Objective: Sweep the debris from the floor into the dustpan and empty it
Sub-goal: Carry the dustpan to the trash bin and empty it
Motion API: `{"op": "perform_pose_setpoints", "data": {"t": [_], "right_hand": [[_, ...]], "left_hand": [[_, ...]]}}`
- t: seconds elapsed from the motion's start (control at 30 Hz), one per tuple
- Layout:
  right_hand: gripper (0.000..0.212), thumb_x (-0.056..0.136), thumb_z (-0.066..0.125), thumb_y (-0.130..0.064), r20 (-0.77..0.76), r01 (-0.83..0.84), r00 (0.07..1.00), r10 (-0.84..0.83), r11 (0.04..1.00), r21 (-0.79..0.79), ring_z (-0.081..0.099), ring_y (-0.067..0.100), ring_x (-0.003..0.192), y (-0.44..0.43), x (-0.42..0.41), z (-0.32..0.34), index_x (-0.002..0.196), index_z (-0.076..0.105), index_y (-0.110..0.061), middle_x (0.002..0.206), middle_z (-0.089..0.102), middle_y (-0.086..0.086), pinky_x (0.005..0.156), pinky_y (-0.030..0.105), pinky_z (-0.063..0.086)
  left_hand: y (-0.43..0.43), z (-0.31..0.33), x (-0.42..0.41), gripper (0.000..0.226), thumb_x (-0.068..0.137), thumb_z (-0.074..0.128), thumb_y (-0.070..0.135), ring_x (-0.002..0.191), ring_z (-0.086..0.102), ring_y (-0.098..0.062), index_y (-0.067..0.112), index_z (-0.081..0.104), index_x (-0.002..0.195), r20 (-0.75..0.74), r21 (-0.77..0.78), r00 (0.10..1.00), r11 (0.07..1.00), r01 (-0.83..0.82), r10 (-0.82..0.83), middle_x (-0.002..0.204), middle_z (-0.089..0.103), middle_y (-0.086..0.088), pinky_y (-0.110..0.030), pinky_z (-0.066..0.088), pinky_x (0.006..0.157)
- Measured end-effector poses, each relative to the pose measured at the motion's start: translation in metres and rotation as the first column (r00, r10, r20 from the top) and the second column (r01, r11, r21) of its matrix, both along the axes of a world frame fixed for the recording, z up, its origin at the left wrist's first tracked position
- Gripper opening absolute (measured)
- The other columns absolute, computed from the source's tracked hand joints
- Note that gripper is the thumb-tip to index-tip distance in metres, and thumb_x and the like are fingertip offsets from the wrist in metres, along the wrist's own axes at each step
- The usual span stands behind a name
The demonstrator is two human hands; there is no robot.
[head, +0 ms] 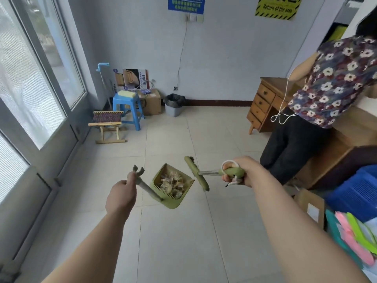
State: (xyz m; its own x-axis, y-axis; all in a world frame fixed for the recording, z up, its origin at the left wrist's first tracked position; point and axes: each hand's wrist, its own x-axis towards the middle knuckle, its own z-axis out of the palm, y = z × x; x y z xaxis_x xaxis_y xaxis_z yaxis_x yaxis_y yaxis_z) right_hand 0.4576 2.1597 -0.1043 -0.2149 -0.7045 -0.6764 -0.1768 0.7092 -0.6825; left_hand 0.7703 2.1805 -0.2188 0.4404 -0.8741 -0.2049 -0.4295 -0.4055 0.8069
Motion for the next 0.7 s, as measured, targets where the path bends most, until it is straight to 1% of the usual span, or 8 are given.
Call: {"op": "perform_pose_setpoints", "data": {"t": [0.13,0.2,0.27,0.33,0.5,0.57,0.7], "right_hand": [[0.018,0.085,0.051,0.002,-0.007,0.007,1.000,-0.007,1.000,-0.019,0.054,0.020,0.046,-0.070,-0.002,-0.008,0.068,0.054,-0.003,0.067,0.056,0.019,0.033,0.012,0.031],[0.018,0.086,0.050,0.002,-0.007,-0.006,1.000,0.006,1.000,-0.017,0.054,0.020,0.043,-0.112,-0.007,-0.011,0.069,0.054,-0.003,0.069,0.056,0.019,0.033,0.012,0.032],[0.020,0.088,0.050,0.001,-0.013,-0.026,1.000,0.026,1.000,-0.006,0.053,0.018,0.035,-0.155,-0.015,-0.012,0.069,0.053,-0.004,0.067,0.055,0.018,0.032,0.011,0.033],[0.020,0.088,0.050,0.001,-0.013,-0.035,0.999,0.035,0.999,-0.017,0.054,0.018,0.033,-0.199,-0.024,-0.011,0.068,0.053,-0.004,0.067,0.056,0.018,0.032,0.012,0.034],[0.021,0.087,0.048,0.002,-0.042,-0.107,0.993,0.106,0.994,-0.022,0.056,0.021,0.054,-0.309,-0.051,-0.003,0.068,0.052,-0.003,0.069,0.057,0.018,0.032,0.014,0.034],[0.021,0.087,0.047,0.002,-0.066,-0.133,0.989,0.131,0.991,-0.023,0.055,0.021,0.056,-0.350,-0.058,-0.002,0.067,0.053,-0.003,0.070,0.058,0.019,0.031,0.014,0.034],[0.019,0.084,0.050,0.006,-0.073,-0.110,0.992,0.105,0.991,-0.069,0.056,0.025,0.056,-0.426,-0.069,-0.006,0.067,0.055,-0.001,0.081,0.057,0.023,0.031,0.015,0.034]], "left_hand": [[-0.074,-0.001,-0.002,0.071,0.082,0.031,0.061,0.058,0.045,-0.029,-0.001,0.064,0.088,-0.005,-0.006,1.000,1.000,0.003,-0.003,0.067,0.049,-0.009,-0.034,0.034,0.059],[-0.114,-0.002,-0.007,0.070,0.082,0.030,0.062,0.056,0.044,-0.028,0.001,0.064,0.087,-0.005,-0.003,1.000,1.000,-0.003,0.003,0.065,0.048,-0.008,-0.033,0.034,0.058],[-0.153,-0.003,-0.015,0.070,0.081,0.029,0.063,0.055,0.044,-0.028,0.003,0.064,0.085,-0.001,-0.007,1.000,1.000,-0.004,0.004,0.064,0.049,-0.008,-0.033,0.034,0.057],[-0.193,-0.003,-0.025,0.070,0.081,0.029,0.064,0.056,0.046,-0.028,0.004,0.064,0.086,-0.006,-0.009,1.000,1.000,-0.011,0.010,0.064,0.050,-0.009,-0.035,0.036,0.058],[-0.298,0.000,-0.051,0.075,0.077,0.028,0.067,0.064,0.051,-0.030,0.003,0.067,0.088,-0.051,-0.031,0.997,0.998,-0.054,0.052,0.073,0.056,-0.011,-0.037,0.039,0.063],[-0.337,-0.002,-0.059,0.074,0.080,0.028,0.066,0.065,0.052,-0.029,0.004,0.067,0.088,-0.039,-0.026,0.996,0.997,-0.076,0.075,0.074,0.058,-0.012,-0.036,0.040,0.063],[-0.412,-0.002,-0.075,0.070,0.085,0.028,0.065,0.066,0.053,-0.029,0.006,0.066,0.087,-0.031,0.007,0.994,0.994,-0.105,0.105,0.078,0.062,-0.014,-0.035,0.038,0.059]]}}
